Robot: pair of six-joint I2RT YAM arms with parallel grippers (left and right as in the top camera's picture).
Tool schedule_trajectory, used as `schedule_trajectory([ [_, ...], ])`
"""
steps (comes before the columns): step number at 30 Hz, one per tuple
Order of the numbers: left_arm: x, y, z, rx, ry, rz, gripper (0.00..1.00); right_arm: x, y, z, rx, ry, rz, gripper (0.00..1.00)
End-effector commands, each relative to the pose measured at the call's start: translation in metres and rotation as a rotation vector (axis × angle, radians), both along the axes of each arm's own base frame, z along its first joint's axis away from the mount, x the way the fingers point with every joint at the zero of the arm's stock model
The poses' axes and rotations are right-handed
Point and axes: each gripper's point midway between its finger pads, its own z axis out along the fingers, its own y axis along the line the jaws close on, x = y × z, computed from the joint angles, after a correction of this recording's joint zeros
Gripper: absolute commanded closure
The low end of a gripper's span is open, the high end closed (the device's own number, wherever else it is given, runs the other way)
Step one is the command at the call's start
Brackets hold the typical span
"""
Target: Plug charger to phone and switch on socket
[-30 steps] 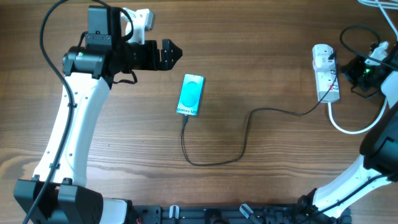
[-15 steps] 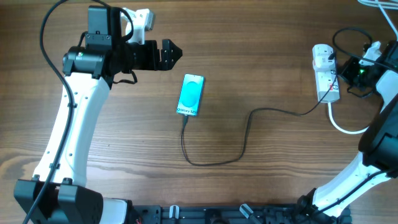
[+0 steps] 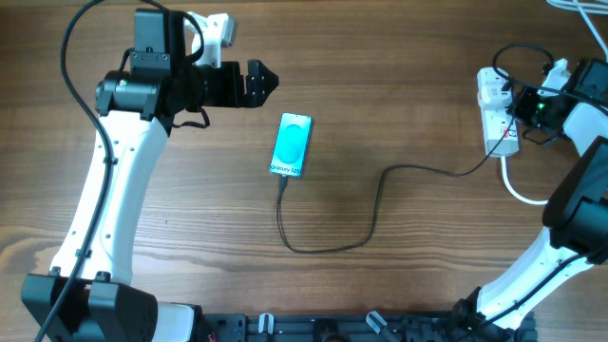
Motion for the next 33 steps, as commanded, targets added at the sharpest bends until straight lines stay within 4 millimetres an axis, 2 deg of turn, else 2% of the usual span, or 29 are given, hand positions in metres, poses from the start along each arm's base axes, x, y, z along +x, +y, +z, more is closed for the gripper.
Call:
schedule_trajectory([
  [1, 0.002, 0.002, 0.008, -0.003, -0.021, 0.004, 0.0, -0.017, 0.012, -0.024, 0.043, 0.124, -0.084, 0.96],
  [7, 0.002, 0.002, 0.008, -0.003, -0.021, 0.004, 0.0, -0.022, 0.03, -0.027, 0.083, 0.161, -0.061, 0.96],
  [14, 0.002, 0.002, 0.008, -0.003, -0.021, 0.004, 0.0, -0.03, 0.036, -0.03, 0.118, 0.208, -0.097, 0.96],
  [15, 0.002, 0.002, 0.008, -0.003, -0.021, 0.005, 0.0, -0.031, 0.035, -0.031, 0.114, 0.212, -0.105, 0.96],
  [17, 0.002, 0.002, 0.008, -0.003, -0.021, 0.004, 0.0, -0.038, 0.018, -0.034, 0.08, 0.249, -0.223, 0.95],
  [19, 0.002, 0.002, 0.008, -0.003, -0.021, 0.005, 0.0, -0.044, 0.005, -0.028, 0.099, 0.25, -0.293, 0.96],
  [21, 0.002, 0.002, 0.008, -0.003, -0.021, 0.004, 0.0, -0.053, -0.015, -0.004, 0.099, 0.22, -0.348, 0.96],
  [23, 0.002, 0.002, 0.008, -0.003, -0.021, 0.004, 0.0, -0.062, -0.029, 0.031, 0.078, 0.17, -0.371, 0.96],
  [24, 0.002, 0.002, 0.008, -0.003, -0.021, 0.005, 0.0, -0.067, -0.032, 0.053, 0.066, 0.141, -0.379, 0.95],
  [26, 0.002, 0.002, 0.008, -0.003, -0.021, 0.004, 0.0, -0.072, -0.026, 0.095, 0.042, 0.067, -0.333, 0.94],
  [27, 0.002, 0.002, 0.008, -0.003, -0.021, 0.004, 0.0, -0.08, -0.002, 0.148, 0.044, -0.032, -0.238, 0.92],
  [30, 0.002, 0.002, 0.008, -0.003, -0.021, 0.005, 0.0, -0.099, 0.033, 0.205, 0.04, -0.147, -0.112, 0.89],
  [31, 0.002, 0.002, 0.008, -0.003, -0.021, 0.005, 0.0, -0.116, 0.054, 0.234, 0.028, -0.208, -0.033, 0.88],
  [33, 0.002, 0.002, 0.008, -0.003, -0.021, 0.005, 0.0, -0.138, 0.078, 0.26, 0.007, -0.265, 0.057, 0.85],
])
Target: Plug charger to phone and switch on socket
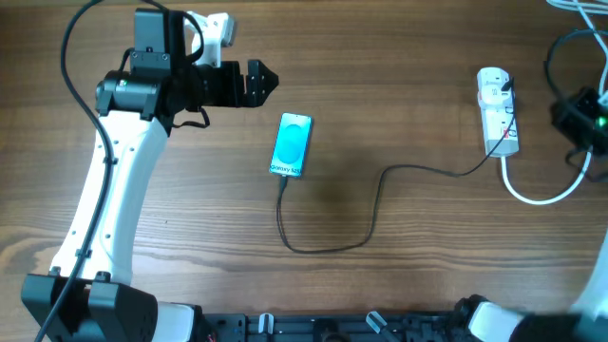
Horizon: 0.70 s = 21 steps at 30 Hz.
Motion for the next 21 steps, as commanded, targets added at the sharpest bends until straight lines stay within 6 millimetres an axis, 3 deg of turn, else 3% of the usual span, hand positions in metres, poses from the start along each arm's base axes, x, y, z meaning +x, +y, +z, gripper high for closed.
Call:
schedule_trajectory([
  [1, 0.002, 0.002, 0.007, -0.003, -0.019, 0.004, 0.0, -0.032, 0.047, 0.05, -0.072, -0.145, 0.223, 0.85],
  [6, 0.002, 0.002, 0.007, -0.003, -0.019, 0.005, 0.0, -0.114, 0.099, 0.079, -0.174, -0.183, 0.339, 0.8],
  [8, 0.002, 0.002, 0.007, -0.003, -0.02, 0.004, 0.0, -0.131, 0.109, 0.086, -0.167, -0.207, 0.31, 0.74],
  [9, 0.002, 0.002, 0.007, -0.003, -0.019, 0.004, 0.0, -0.138, 0.112, 0.09, -0.164, -0.22, 0.296, 0.66],
  [10, 0.002, 0.002, 0.007, -0.003, -0.019, 0.005, 0.0, -0.143, 0.115, 0.092, -0.166, -0.232, 0.288, 0.48],
  [12, 0.002, 0.002, 0.007, -0.003, -0.019, 0.005, 0.0, -0.152, 0.12, 0.095, -0.182, -0.247, 0.285, 0.0],
  [21, 0.002, 0.002, 0.007, -0.003, -0.019, 0.004, 0.0, -0.154, 0.119, 0.092, -0.169, -0.231, 0.267, 0.0],
])
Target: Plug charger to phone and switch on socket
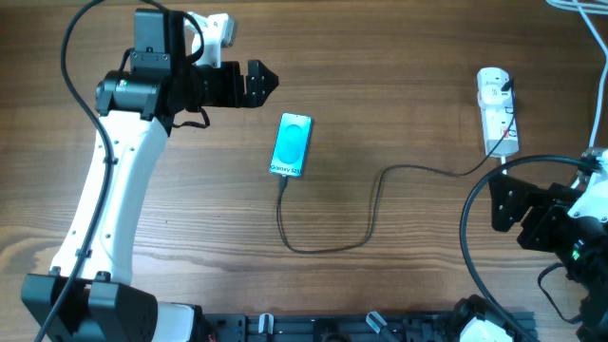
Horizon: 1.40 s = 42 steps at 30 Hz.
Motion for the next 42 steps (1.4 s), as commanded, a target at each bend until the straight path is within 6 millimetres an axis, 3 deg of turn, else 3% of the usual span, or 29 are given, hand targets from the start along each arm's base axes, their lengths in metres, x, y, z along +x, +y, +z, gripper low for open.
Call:
schedule_trajectory([
  [1, 0.002, 0.002, 0.008, -0.003, -0.021, 0.004, 0.0, -0.001, 0.003, 0.002, -0.001, -0.004, 0.011, 0.0],
  [5, 0.002, 0.002, 0.008, -0.003, -0.021, 0.004, 0.0, -0.001, 0.012, -0.002, -0.056, -0.002, 0.097, 0.0],
  [8, 0.002, 0.002, 0.008, -0.003, -0.021, 0.004, 0.0, 0.003, 0.03, -0.011, -0.062, -0.008, 0.204, 0.0],
  [13, 0.002, 0.002, 0.008, -0.003, -0.021, 0.004, 0.0, 0.031, 0.05, -0.011, -0.173, -0.271, 0.334, 0.0],
  [17, 0.002, 0.002, 0.008, -0.003, -0.021, 0.004, 0.0, 0.036, 0.063, -0.023, -0.282, -0.475, 0.352, 0.0],
  [24, 0.002, 0.002, 0.008, -0.003, -0.021, 0.004, 0.0, 0.029, 0.058, -0.043, -0.349, -0.763, 0.259, 0.0],
  [29, 0.002, 0.002, 0.008, -0.003, -0.021, 0.004, 0.0, 0.036, 0.059, -0.069, -0.353, -0.819, 0.249, 0.0],
  [42, 0.002, 0.002, 0.008, -0.003, -0.021, 0.004, 0.0, 0.039, 0.05, -0.069, -0.381, -0.997, 0.159, 0.01],
])
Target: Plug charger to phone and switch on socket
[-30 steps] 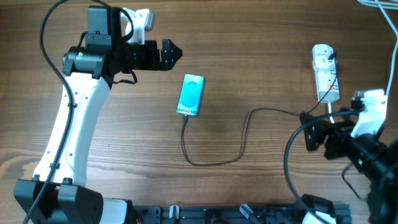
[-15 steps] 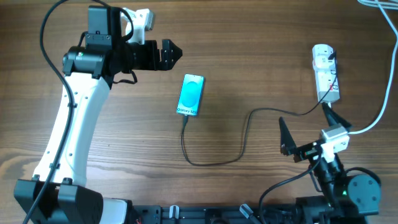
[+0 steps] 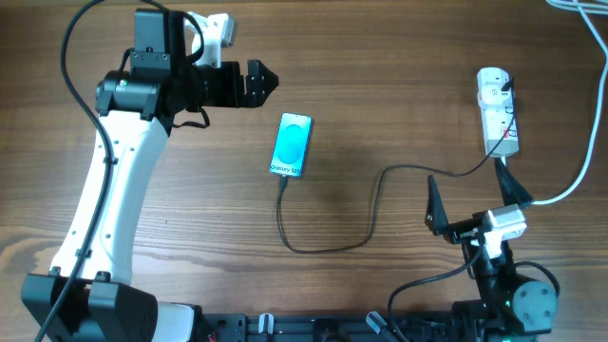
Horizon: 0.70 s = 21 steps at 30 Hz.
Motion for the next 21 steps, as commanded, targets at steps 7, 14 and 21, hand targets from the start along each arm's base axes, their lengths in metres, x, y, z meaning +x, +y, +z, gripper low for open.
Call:
schedule_trajectory([
  [7, 0.002, 0.002, 0.008, -0.003, -0.021, 0.004, 0.0, 0.01, -0.001, -0.034, -0.023, 0.008, -0.022, 0.0],
  [14, 0.002, 0.002, 0.008, -0.003, -0.021, 0.004, 0.0, 0.016, 0.003, -0.092, -0.034, 0.249, 0.006, 0.0],
  [21, 0.002, 0.002, 0.008, -0.003, -0.022, 0.004, 0.0, 0.016, 0.003, -0.091, -0.034, 0.249, 0.006, 0.0],
])
